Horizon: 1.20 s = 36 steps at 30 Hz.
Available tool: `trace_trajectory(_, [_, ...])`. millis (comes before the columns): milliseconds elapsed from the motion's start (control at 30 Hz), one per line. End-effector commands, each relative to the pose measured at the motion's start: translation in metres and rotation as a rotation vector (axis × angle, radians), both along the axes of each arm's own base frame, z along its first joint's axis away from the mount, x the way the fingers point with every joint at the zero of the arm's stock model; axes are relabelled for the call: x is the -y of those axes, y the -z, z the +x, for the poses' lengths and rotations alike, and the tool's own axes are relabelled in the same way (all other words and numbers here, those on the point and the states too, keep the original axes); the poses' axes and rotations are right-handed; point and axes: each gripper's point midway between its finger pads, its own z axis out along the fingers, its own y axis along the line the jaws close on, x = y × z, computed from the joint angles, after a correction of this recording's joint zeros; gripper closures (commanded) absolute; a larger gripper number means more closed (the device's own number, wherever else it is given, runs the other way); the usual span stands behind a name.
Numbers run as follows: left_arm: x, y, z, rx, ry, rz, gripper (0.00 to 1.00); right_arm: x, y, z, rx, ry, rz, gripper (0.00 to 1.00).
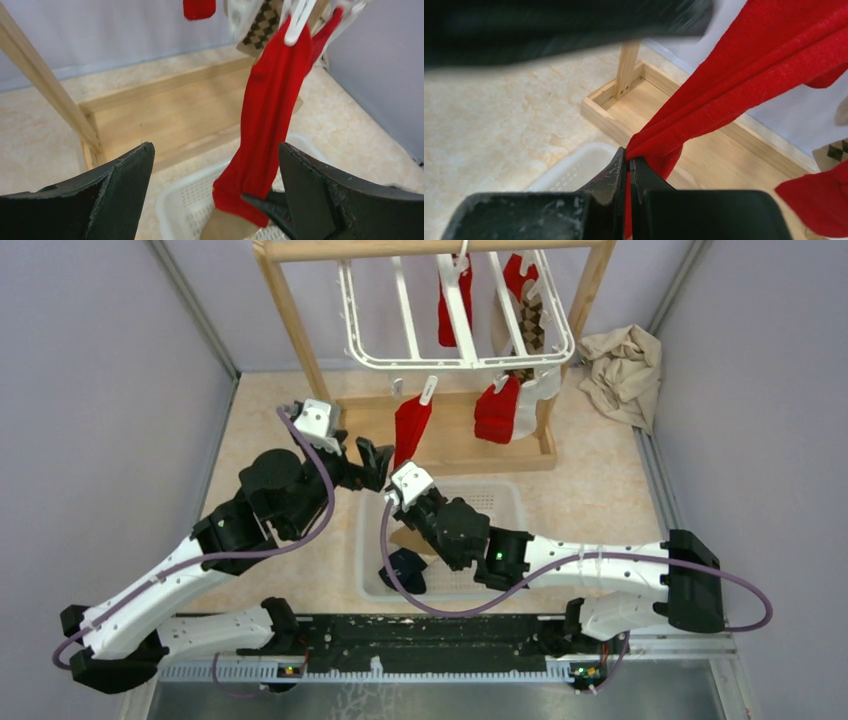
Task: Remove the socks clipped to the hanger
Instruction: Remove the sock from the hanger.
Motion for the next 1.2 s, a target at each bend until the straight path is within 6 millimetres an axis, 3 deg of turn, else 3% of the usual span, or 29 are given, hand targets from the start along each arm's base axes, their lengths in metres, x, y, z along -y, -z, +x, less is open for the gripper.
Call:
trace_trajectory(0, [-0.022, 0.028, -0.014, -0.062, -0.027, -0.061, 0.02, -0.006, -0.026, -0.012, -0.019, -0.056, 0.092, 1.0])
trace_trajectory(167, [-0.032, 0.05, -0.028, -0.099, 0.004, -0.082, 0.03, -0.01, -0.036, -0.016, -0.072, -0.075, 0.148, 1.0])
trace_trajectory(433, [-0.023, 0.078, -0.036, -0.114, 0.077, -0.069, 0.02, -0.013, -0.056, -0.008, -0.197, -0.132, 0.28, 1.0])
trace_trajectory(1000, [-0.025, 0.091, -0.022, -0.075, 0.014, -0.025, 0.01, -0.019, -0.084, 0.003, -0.313, -0.265, 0.403, 1.0])
trace_trajectory(1167, [-0.014, 0.094, -0.017, -0.057, 0.029, -0.006, 0.01, -0.018, -0.092, 0.003, -0.329, -0.294, 0.429, 1.0])
